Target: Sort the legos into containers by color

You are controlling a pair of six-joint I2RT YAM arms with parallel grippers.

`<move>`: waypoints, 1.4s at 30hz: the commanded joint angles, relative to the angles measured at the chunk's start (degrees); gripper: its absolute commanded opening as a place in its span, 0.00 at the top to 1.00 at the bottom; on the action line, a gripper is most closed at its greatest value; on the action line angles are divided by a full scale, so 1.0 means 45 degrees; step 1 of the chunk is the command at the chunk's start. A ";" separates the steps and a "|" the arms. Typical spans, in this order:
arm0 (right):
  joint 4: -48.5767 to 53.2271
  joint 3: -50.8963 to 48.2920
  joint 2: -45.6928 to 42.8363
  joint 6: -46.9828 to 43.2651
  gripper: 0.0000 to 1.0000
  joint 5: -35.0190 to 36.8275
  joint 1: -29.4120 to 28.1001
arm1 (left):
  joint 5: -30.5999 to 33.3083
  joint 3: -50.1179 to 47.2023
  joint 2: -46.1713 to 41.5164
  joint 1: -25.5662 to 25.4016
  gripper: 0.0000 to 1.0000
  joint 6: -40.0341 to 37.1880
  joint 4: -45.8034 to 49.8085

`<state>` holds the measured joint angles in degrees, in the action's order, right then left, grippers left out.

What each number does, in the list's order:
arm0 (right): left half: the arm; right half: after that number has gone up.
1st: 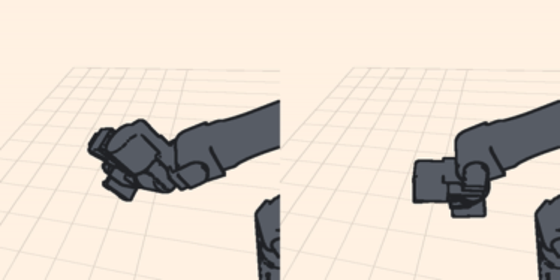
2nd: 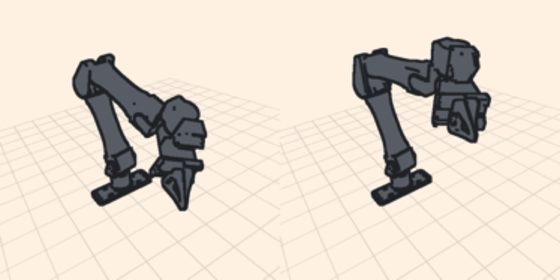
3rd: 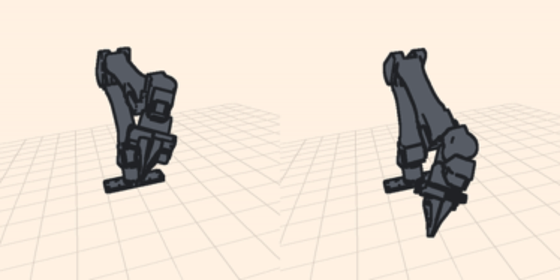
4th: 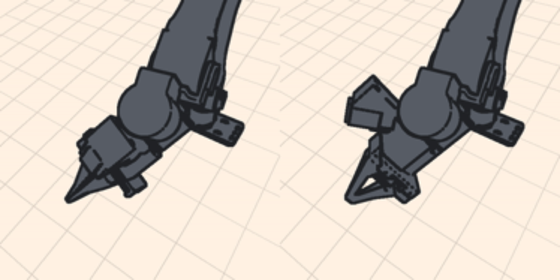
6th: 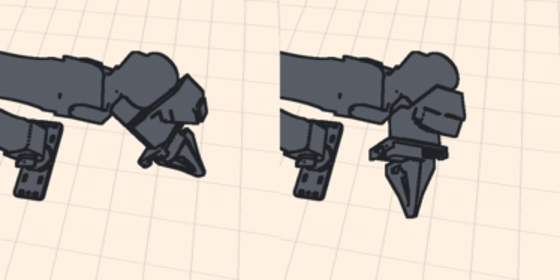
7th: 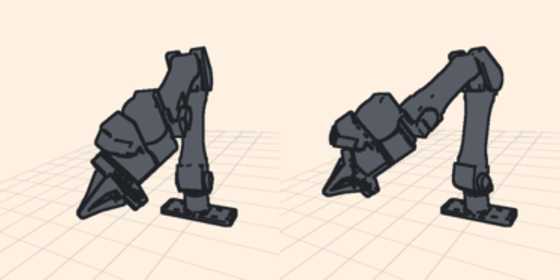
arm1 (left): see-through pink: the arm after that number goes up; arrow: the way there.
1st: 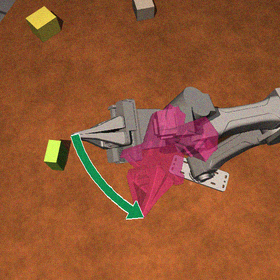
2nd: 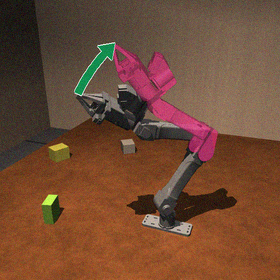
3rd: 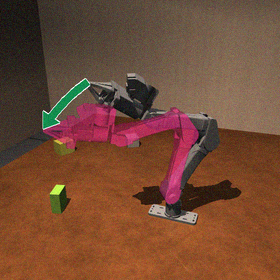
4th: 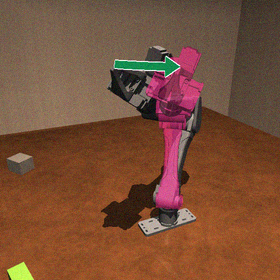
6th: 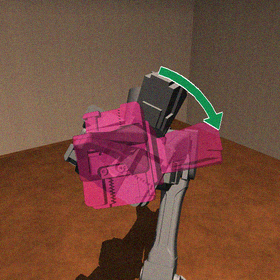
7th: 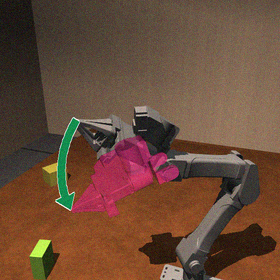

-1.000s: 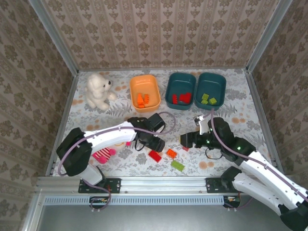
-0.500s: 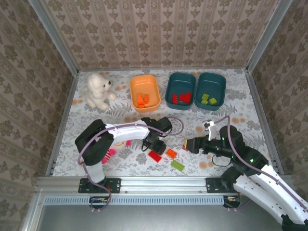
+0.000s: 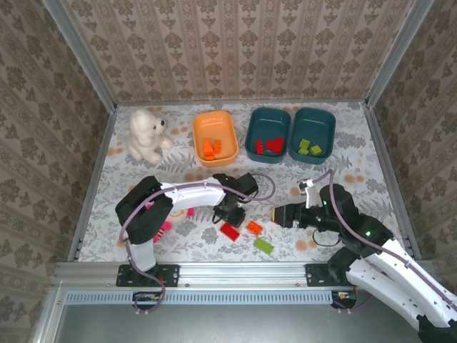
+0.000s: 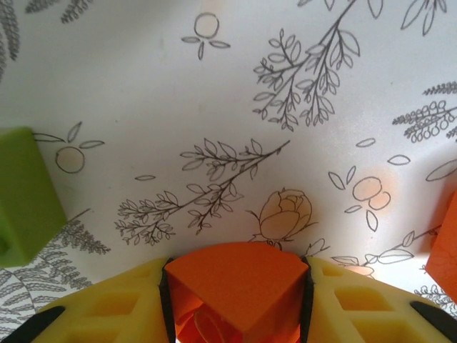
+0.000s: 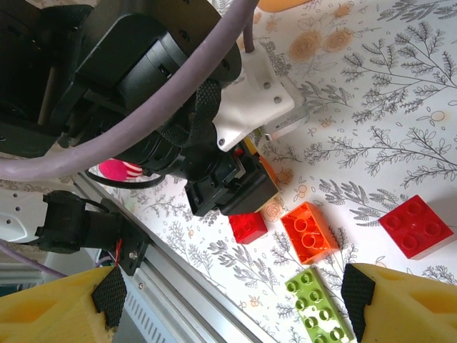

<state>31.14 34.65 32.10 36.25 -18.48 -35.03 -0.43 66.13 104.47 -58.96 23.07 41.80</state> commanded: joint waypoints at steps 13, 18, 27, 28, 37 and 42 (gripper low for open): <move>-0.1991 0.3075 0.2530 -0.0203 0.10 0.2209 0.0940 | -0.0876 0.5535 -0.0558 0.4820 0.62 -0.0085 0.0811; -0.3612 0.3730 0.4518 -0.0053 0.09 0.2284 0.1179 | -0.2086 0.7387 0.1270 0.6422 0.62 0.0090 -0.0152; -0.3794 0.4994 0.6809 -0.0051 0.10 0.2097 0.1299 | -0.3674 0.9599 0.4311 0.7147 0.62 0.0949 -0.0399; -0.3794 0.4980 0.6832 -0.0036 0.10 0.2077 0.1311 | -0.3722 0.9602 0.4475 0.7167 0.62 0.1089 -0.0414; -0.3698 0.4488 0.6636 0.0226 0.09 0.2037 0.1443 | -0.4410 0.9634 0.5604 0.7214 0.55 0.1996 -0.0794; -0.3355 0.4637 0.6656 0.0063 0.09 0.2132 0.1474 | -0.4446 0.9722 0.5684 0.7205 0.47 0.2056 -0.0630</move>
<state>15.38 55.07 62.72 36.45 -9.39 -28.73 -19.05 108.09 129.54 -26.68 31.40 38.70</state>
